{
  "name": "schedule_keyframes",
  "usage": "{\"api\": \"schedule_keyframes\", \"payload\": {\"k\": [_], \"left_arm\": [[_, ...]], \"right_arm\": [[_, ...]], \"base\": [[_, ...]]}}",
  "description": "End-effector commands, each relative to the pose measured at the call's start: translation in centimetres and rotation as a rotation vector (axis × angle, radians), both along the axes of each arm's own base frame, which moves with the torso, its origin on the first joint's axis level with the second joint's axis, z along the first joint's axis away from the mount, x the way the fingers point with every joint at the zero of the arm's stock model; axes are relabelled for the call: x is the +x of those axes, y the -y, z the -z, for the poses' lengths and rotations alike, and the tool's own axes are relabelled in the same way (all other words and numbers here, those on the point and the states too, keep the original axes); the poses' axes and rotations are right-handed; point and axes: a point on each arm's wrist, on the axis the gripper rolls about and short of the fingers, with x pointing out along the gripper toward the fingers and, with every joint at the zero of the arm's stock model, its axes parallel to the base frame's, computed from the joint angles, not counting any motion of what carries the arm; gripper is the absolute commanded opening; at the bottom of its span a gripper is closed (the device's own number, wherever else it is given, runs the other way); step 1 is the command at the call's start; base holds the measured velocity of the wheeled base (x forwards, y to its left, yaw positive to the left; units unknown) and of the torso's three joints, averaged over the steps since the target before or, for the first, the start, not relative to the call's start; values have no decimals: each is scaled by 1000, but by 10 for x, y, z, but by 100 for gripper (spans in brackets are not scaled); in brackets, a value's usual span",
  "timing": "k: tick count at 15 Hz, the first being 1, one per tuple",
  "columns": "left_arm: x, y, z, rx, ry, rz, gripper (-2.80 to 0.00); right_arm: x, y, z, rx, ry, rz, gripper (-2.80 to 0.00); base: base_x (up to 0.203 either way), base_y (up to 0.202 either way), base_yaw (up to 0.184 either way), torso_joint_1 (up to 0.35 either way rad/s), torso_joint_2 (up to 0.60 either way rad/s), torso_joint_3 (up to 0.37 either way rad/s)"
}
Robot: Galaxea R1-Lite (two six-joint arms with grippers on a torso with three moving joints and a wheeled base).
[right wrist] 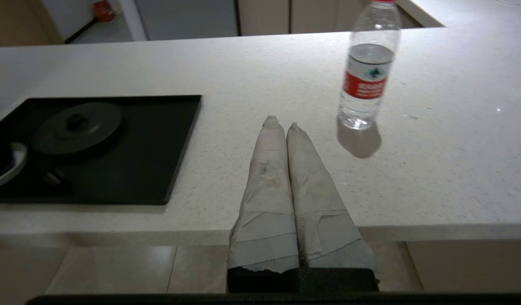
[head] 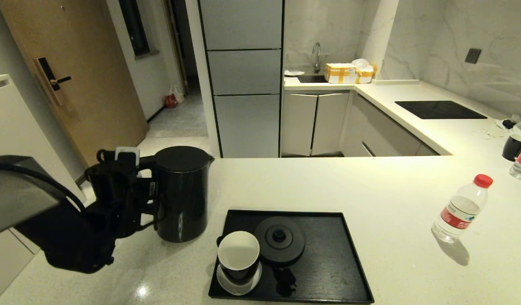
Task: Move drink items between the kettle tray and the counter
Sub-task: Return the kettle to its original position
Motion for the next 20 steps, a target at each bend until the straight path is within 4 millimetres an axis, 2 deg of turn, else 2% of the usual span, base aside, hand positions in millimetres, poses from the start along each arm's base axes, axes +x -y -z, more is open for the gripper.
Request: {"api": "schedule_keyframes", "payload": {"k": [1, 5, 12, 16, 18, 20], "left_arm": [[1, 1, -27, -14, 54, 1, -280], [2, 2, -26, -15, 50, 2, -280], [1, 9, -43, -20, 73, 21, -280], [6, 24, -68, -58, 81, 51, -280], [16, 35, -93, -93, 109, 69, -280], [22, 50, -107, -106, 122, 82, -280]], "right_arm": [[0, 0, 1, 0, -3, 1, -280], [0, 0, 1, 0, -3, 1, -280], [0, 0, 1, 0, -3, -1, -280], [0, 0, 1, 0, -3, 1, -280], [0, 0, 1, 0, -3, 1, -280], [0, 0, 1, 0, -2, 1, -280]], "base": [[0, 0, 0, 0, 0, 0], [0, 0, 0, 0, 0, 0], [0, 0, 0, 0, 0, 0], [0, 0, 0, 0, 0, 0], [0, 0, 0, 0, 0, 0], [0, 0, 0, 0, 0, 0]]}}
